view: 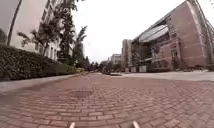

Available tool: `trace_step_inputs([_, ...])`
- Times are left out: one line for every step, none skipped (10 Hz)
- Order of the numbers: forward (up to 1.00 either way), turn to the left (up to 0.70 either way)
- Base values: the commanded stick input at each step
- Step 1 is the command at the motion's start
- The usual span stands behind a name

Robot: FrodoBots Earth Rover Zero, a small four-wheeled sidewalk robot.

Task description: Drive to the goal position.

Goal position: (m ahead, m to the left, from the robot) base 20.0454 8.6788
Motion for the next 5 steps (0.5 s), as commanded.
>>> trace_step_inputs([0.7, 0.0])
trace_step_inputs([0.7, 0.0])
trace_step_inputs([0.7, 0.0])
trace_step_inputs([0.7, 0.0])
trace_step_inputs([0.7, 0.0])
